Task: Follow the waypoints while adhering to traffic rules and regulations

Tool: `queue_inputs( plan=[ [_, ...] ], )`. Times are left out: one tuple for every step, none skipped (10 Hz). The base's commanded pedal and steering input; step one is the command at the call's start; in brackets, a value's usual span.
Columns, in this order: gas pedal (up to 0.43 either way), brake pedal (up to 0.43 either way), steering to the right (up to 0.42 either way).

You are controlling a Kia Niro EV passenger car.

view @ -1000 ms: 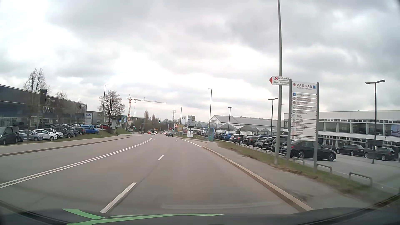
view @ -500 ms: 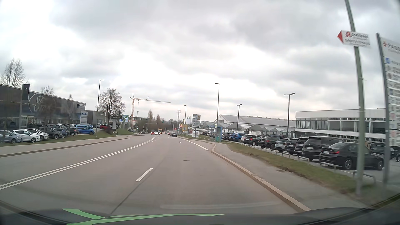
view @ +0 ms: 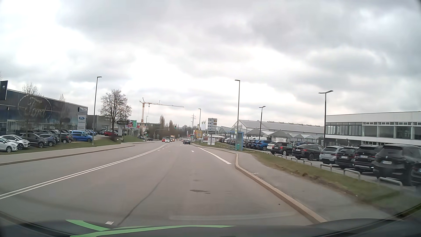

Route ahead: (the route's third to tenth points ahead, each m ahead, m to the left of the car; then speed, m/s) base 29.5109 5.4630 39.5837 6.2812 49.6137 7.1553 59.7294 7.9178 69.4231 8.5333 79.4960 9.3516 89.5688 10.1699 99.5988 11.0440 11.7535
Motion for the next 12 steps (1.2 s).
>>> queue_inputs(
  plan=[
    [0.059, 0.000, -0.012],
    [0.059, 0.000, -0.012],
    [0.059, 0.000, -0.012],
    [0.059, 0.000, -0.012],
    [0.059, 0.000, -0.011],
    [0.059, 0.000, -0.011],
    [0.059, 0.000, -0.011],
    [0.059, 0.000, -0.011],
    [0.059, 0.000, -0.011],
    [0.059, 0.000, -0.011],
    [0.059, 0.000, -0.010],
    [0.059, 0.000, -0.010]
  ],
)
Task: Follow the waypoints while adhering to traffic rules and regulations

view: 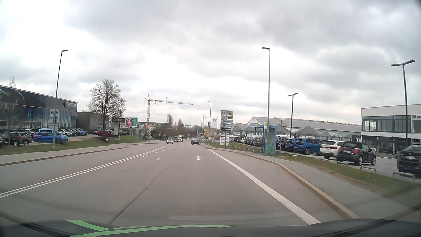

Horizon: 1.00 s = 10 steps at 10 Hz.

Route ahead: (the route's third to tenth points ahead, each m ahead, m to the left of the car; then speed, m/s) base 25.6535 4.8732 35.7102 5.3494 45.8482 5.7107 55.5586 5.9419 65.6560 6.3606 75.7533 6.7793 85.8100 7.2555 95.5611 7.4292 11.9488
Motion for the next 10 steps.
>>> queue_inputs(
  plan=[
    [0.059, 0.000, -0.009],
    [0.059, 0.000, -0.008],
    [0.059, 0.000, -0.008],
    [0.059, 0.000, -0.008],
    [0.059, 0.000, -0.008],
    [0.059, 0.000, -0.008],
    [0.059, 0.000, -0.008],
    [0.059, 0.000, -0.008],
    [0.059, 0.000, -0.008],
    [0.059, 0.000, -0.007]
  ],
)
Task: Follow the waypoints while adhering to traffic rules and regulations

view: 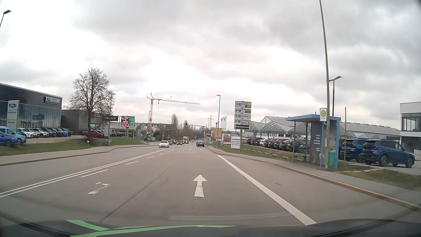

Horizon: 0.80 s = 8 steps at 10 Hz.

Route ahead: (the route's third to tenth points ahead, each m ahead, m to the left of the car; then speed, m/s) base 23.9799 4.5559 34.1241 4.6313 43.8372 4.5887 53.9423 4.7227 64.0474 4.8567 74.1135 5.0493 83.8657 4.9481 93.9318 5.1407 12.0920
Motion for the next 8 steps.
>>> queue_inputs(
  plan=[
    [0.059, 0.000, -0.006],
    [0.059, 0.000, -0.005],
    [0.059, 0.000, -0.005],
    [0.059, 0.000, -0.005],
    [0.059, 0.000, -0.005],
    [0.059, 0.000, -0.005],
    [0.059, 0.000, -0.005],
    [0.059, 0.000, -0.005]
  ],
)
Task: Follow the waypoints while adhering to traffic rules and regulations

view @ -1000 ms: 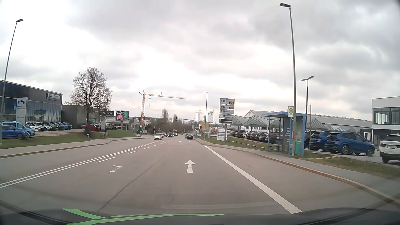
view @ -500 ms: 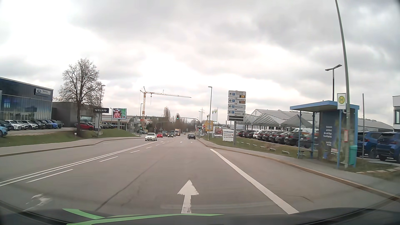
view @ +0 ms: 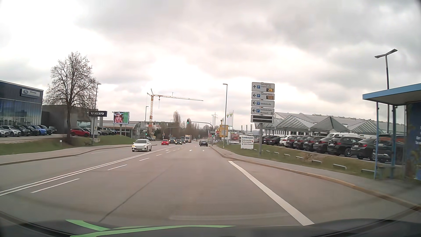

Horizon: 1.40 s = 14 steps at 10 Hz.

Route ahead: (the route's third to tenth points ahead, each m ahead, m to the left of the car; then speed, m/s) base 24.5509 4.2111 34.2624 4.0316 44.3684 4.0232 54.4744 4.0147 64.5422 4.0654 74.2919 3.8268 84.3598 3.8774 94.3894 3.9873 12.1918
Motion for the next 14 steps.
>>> queue_inputs(
  plan=[
    [0.047, 0.000, -0.005],
    [0.047, 0.000, -0.005],
    [0.047, 0.000, -0.005],
    [0.028, 0.000, -0.005],
    [0.028, 0.000, -0.005],
    [0.028, 0.000, -0.005],
    [0.028, 0.000, -0.005],
    [0.028, 0.000, -0.005],
    [0.028, 0.000, -0.005],
    [0.028, 0.000, -0.005],
    [0.020, 0.000, -0.005],
    [0.020, 0.000, -0.005],
    [0.020, 0.000, -0.005],
    [0.020, 0.000, -0.003]
  ],
)
